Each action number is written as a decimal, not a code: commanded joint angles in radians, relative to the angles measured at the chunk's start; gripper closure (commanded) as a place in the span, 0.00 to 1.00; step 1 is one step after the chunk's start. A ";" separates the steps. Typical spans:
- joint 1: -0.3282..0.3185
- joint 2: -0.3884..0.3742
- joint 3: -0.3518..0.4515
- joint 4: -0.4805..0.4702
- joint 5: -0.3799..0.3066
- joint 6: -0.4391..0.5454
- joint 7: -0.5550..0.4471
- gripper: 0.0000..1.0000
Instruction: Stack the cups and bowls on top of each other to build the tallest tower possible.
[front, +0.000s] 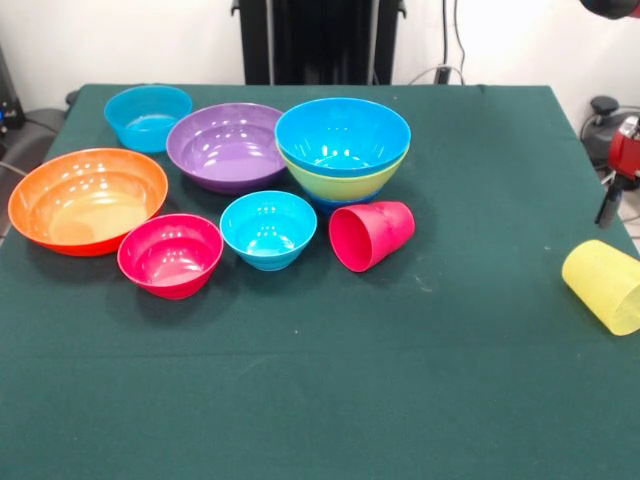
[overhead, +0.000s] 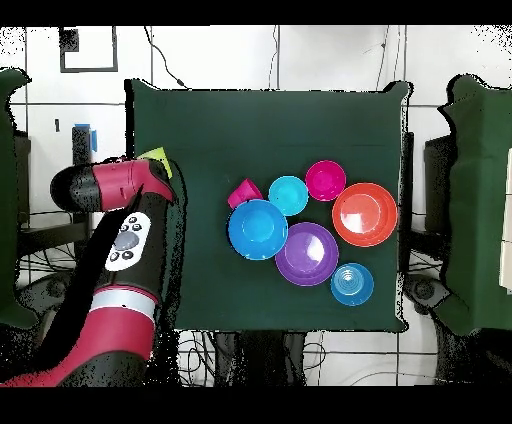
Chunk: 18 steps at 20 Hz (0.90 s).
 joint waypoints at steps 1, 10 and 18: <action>0.017 0.038 0.044 0.019 -0.047 -0.016 0.043 0.00; 0.033 0.032 0.031 0.023 -0.031 -0.027 0.067 0.00; 0.027 0.070 0.009 -0.008 -0.026 -0.076 0.089 0.00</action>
